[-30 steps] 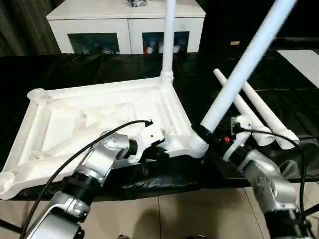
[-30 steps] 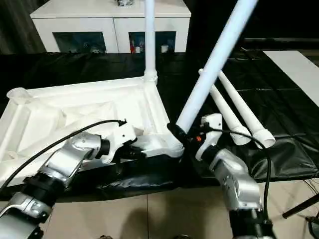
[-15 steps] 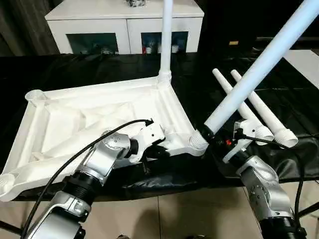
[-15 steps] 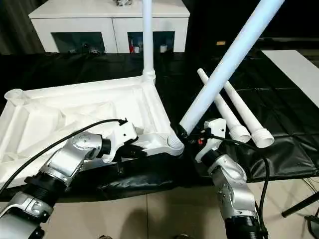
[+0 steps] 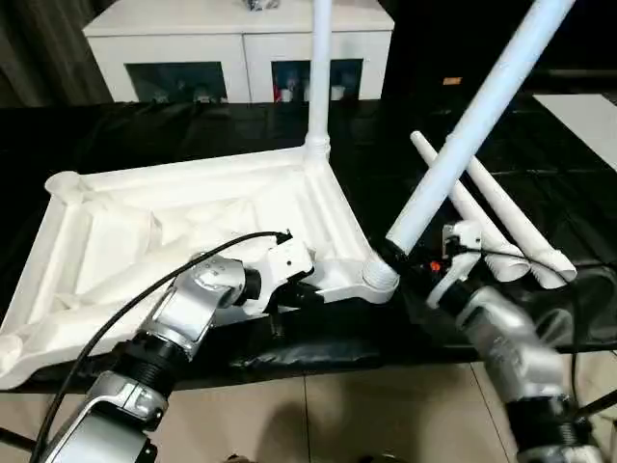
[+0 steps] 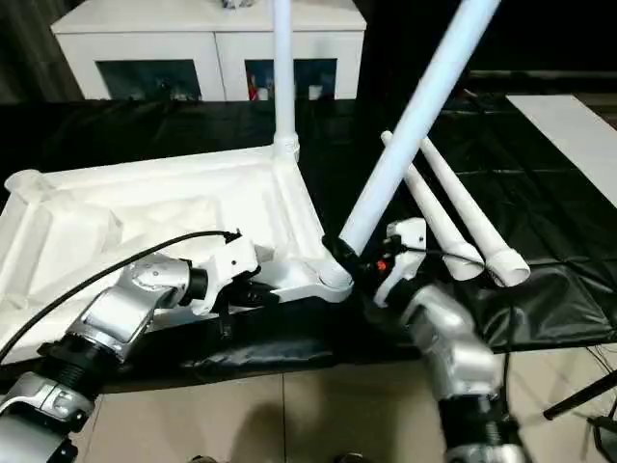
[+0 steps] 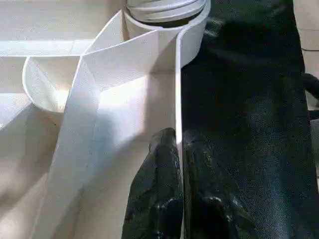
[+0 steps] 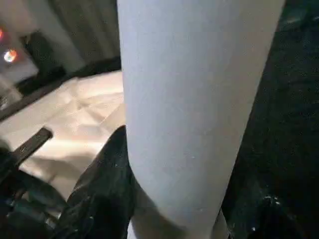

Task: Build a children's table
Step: Insert table leg to table base

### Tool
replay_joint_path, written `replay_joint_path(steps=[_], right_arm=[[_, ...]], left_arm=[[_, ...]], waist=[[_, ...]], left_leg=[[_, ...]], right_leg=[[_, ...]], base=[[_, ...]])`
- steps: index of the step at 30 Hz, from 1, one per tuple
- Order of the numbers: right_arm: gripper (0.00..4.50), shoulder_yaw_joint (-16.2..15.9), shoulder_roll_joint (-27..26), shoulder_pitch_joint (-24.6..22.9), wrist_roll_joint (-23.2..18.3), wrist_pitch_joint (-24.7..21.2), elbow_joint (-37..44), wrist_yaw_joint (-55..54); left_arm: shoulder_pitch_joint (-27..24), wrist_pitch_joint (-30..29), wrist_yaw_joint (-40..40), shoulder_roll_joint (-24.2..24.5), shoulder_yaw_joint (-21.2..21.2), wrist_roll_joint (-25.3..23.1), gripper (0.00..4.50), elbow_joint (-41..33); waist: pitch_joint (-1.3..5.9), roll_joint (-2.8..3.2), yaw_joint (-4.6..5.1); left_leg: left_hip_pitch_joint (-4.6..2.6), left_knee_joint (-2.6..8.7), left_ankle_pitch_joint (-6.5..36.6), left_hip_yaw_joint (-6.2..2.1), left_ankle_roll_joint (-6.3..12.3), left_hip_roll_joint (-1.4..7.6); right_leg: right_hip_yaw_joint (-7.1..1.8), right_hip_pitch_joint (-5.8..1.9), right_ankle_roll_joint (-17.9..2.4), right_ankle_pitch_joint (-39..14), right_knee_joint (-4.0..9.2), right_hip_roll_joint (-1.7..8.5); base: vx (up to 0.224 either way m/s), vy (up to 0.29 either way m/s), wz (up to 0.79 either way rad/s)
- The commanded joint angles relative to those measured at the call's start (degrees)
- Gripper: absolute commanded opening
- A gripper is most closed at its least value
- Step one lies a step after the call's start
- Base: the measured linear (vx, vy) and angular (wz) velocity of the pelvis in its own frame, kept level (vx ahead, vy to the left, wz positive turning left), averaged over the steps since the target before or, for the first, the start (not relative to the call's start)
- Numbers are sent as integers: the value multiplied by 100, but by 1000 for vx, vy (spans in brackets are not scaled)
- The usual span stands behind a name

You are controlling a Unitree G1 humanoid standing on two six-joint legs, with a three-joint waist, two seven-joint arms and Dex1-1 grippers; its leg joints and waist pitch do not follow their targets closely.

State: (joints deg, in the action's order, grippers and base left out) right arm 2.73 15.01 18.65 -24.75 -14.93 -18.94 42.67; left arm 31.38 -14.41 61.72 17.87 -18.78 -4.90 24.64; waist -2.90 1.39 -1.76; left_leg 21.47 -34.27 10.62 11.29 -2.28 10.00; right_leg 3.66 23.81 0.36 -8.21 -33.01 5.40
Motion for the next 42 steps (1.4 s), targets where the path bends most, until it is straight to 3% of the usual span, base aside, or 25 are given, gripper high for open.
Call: replay_joint_path(steps=[1, 4, 9, 14, 17, 18, 25, 30, 37, 42], right_arm=[[188, -101, 163, -139, 237, -349, -386, 26], [188, -215, 322, -43, 412, -458, -590, 121], [188, -103, 301, 27, 370, -338, -687, 9], [188, 49, 121, -113, 447, 377, -740, -247], [188, 49, 62, -190, 519, 657, -713, -336], [188, 32, -19, -316, 593, 919, -629, -403], [188, -158, -133, -633, 884, 1635, -622, -495], [188, -329, -113, -755, 1276, 2282, -786, -610], [188, -560, -37, -791, 1512, 2636, -949, -532], [188, -937, 191, -780, 1781, 2302, -1084, -152]], left_arm=[[91, 247, 188, 83, 67, 210, 0, -199], [115, 247, 257, 124, 33, 217, 0, -194], [143, 261, 259, 126, 28, 213, 0, -166], [152, 227, 187, 118, 52, 204, 0, -143], [155, 220, 171, 118, 52, 205, 0, -137], [155, 190, 155, 114, 53, 213, 0, -158], [155, 157, 145, 108, 53, 224, 0, -176], [146, 155, 151, 119, 51, 228, 0, -191], [139, 135, 135, 112, 41, 224, 0, -220], [133, 126, 153, 122, 28, 225, 0, -222]], waist=[[346, -92, -5], [353, -104, -8], [345, -112, -2], [341, -81, 6], [336, -93, 14], [328, -67, 13], [329, -63, 19], [316, -58, 28], [306, -64, 50], [306, -56, 49]], left_leg=[[-77, 474, 1795, -150, 214, 282], [-68, 472, 1730, -148, 210, 281], [-83, 477, 1850, -152, 158, 284], [-90, 486, 1983, -165, 108, 288], [-92, 495, 2091, -173, 92, 285], [-99, 500, 2152, -175, 84, 289], [-84, 516, 2200, -178, 78, 290], [-104, 517, 2387, -187, 68, 288], [-99, 526, 2500, -198, 90, 287], [-95, 527, 2493, -195, 120, 288]], right_leg=[[-217, -212, -994, -2620, 466, 317], [-212, -227, -1035, -2527, 451, 314], [-207, -215, -990, -2701, 472, 316], [-201, -198, -958, -2797, 490, 319], [-196, -193, -893, -2942, 508, 319], [-196, -180, -874, -2995, 524, 320], [-203, -186, -910, -2839, 504, 309], [-196, -162, -830, -3113, 543, 314], [-196, -158, -801, -3219, 556, 309], [-195, -168, -829, -3133, 546, 298]], base=[[0, 0, 0], [0, 0, 0], [0, 0, 0], [0, 0, 0], [0, 0, 0], [0, 0, 0], [0, 0, 0], [0, 0, 0], [0, 0, 0], [0, 0, 0]])
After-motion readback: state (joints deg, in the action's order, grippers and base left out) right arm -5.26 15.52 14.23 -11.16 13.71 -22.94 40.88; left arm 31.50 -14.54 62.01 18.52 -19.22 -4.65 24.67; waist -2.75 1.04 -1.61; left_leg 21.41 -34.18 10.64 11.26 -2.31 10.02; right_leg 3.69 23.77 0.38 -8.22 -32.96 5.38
